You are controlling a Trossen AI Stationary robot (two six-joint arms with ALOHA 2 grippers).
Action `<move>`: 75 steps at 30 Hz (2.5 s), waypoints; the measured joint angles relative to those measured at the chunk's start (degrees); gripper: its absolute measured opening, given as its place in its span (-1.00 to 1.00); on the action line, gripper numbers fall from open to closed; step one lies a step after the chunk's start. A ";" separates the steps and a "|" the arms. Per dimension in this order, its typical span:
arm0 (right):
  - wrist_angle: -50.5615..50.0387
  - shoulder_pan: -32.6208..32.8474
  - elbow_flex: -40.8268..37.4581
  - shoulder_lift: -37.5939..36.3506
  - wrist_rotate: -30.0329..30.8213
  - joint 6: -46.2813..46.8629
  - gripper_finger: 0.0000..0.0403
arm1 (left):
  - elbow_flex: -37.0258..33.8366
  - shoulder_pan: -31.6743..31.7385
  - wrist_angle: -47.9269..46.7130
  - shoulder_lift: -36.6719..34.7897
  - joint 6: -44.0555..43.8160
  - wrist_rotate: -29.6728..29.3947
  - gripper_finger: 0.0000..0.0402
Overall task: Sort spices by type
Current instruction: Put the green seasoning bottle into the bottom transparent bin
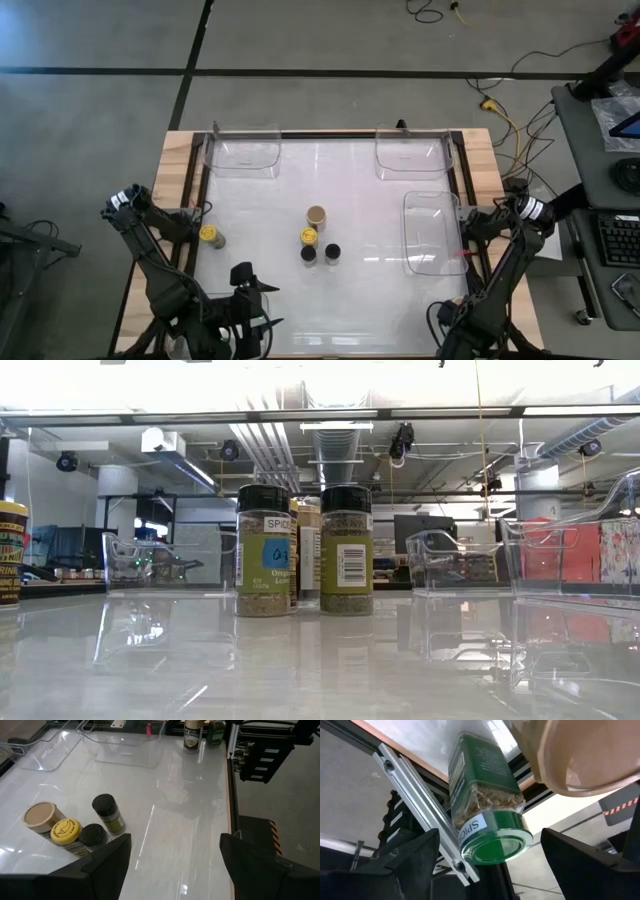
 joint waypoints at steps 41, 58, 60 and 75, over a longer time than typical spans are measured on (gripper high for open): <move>2.84 -0.65 3.86 0.09 0.02 -1.22 0.03 | 0.00 0.00 -0.22 0.00 0.23 0.06 0.43; 3.43 -8.67 13.57 0.72 16.53 -9.28 0.02 | -0.02 0.00 -3.01 -0.02 0.40 0.22 0.43; 3.25 -10.36 15.91 1.77 18.66 -12.79 0.02 | -0.02 0.00 -4.32 -0.12 0.05 0.99 0.43; -21.01 -20.97 41.72 19.45 30.11 -46.82 0.02 | 3.91 -0.05 -14.10 -0.55 -6.23 7.78 0.43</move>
